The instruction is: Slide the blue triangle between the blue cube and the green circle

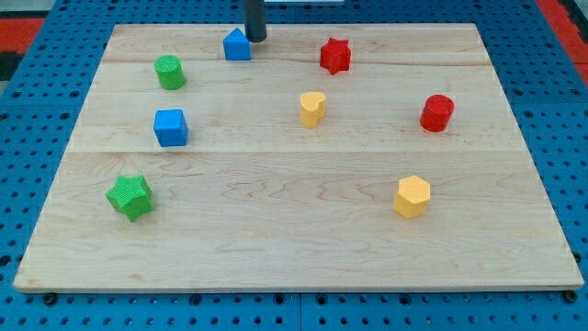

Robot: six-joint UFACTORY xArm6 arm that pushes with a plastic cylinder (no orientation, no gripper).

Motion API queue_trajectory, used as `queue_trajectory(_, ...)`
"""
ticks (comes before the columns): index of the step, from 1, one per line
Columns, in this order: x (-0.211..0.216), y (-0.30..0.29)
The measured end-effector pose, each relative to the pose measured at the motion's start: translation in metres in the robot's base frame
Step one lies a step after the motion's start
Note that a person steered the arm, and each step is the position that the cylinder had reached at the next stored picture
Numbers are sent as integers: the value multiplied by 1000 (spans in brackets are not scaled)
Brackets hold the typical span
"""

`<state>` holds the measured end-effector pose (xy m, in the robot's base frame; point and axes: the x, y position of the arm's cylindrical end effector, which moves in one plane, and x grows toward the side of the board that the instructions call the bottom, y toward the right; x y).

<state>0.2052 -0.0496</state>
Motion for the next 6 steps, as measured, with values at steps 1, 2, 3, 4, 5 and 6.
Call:
queue_trajectory(1, -13, 3)
queue_trajectory(2, -13, -17)
queue_trajectory(3, -6, -21)
queue_trajectory(4, 0, -32)
queue_trajectory(5, 0, -53)
queue_trajectory(6, 9, -58)
